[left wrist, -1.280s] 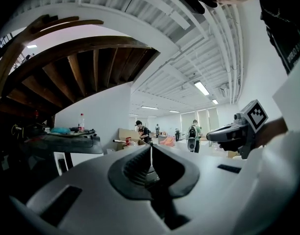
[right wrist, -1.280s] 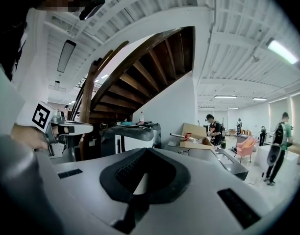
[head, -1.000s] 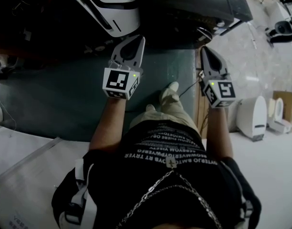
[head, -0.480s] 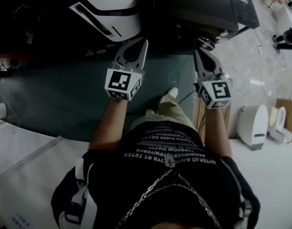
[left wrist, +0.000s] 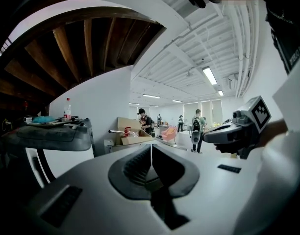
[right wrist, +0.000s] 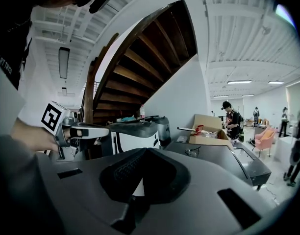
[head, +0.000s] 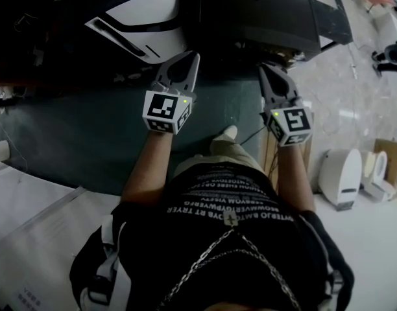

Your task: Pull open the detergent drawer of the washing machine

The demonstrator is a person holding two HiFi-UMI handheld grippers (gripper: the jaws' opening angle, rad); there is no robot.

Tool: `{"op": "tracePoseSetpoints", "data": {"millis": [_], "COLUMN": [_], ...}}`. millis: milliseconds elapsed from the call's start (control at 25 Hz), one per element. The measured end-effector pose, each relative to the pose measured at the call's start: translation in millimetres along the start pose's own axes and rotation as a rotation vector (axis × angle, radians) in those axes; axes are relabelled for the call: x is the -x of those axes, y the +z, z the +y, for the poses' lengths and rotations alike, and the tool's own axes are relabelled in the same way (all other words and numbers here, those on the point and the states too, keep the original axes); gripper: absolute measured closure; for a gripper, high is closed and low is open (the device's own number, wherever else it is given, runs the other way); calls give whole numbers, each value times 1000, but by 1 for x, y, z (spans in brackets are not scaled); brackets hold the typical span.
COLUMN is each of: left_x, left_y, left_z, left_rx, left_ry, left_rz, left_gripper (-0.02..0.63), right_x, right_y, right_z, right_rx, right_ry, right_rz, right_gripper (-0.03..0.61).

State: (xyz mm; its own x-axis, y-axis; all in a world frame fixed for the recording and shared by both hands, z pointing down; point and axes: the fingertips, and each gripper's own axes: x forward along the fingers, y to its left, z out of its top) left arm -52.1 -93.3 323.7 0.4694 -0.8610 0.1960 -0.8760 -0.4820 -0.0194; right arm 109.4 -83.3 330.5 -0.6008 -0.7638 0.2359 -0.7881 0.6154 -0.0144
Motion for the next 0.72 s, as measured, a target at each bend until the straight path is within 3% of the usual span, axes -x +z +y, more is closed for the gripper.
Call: {"op": "tracePoseSetpoints", "data": {"millis": [440, 720], "left_x": [-36, -37], "left_y": [18, 0], "left_z": [10, 20], "left_rx": [-17, -2], "left_ry": [87, 117], "left_rz": [-6, 34], "left_gripper": [604, 604], "right_x": [-30, -42], "right_y": [12, 2], "right_z": [-51, -51], "right_rx": [26, 15], "right_ry": [64, 110], "right_rz": [-10, 17], "right_gripper": [577, 577]}}
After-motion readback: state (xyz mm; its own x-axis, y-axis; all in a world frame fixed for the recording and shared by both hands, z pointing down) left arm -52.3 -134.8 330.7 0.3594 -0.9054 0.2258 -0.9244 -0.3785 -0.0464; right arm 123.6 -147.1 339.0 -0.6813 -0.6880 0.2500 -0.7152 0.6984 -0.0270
